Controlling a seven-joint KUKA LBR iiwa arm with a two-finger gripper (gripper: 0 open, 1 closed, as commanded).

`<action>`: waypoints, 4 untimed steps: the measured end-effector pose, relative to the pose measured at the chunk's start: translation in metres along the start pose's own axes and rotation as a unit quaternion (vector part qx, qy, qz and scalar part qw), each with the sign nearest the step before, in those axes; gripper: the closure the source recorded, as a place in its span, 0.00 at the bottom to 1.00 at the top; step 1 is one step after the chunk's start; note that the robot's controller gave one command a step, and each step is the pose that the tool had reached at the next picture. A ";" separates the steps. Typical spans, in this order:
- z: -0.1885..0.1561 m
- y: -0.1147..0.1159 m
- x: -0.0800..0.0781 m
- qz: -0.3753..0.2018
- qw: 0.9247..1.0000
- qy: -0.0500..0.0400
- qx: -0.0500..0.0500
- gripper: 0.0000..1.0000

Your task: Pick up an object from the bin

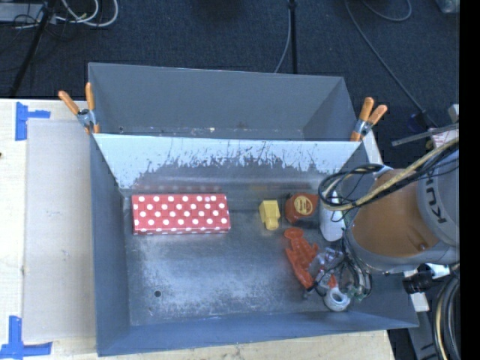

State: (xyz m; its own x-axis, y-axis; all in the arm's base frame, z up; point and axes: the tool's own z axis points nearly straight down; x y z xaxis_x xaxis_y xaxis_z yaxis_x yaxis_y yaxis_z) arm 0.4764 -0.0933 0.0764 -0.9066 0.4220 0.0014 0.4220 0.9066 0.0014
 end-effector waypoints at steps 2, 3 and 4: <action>-0.021 0.000 0.000 0.000 1.000 0.000 0.000 1.00; -0.030 0.000 0.000 -0.001 1.000 0.000 0.000 1.00; -0.040 0.000 0.001 -0.001 1.000 0.003 0.001 1.00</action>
Offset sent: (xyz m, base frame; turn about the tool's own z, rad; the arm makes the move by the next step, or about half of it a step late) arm 0.0000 0.0000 0.0393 0.0000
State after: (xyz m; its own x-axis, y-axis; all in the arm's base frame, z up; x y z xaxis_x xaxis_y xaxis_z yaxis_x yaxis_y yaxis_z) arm 0.4749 -0.0932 0.1167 -0.9074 0.4201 0.0079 0.4202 0.9075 0.0001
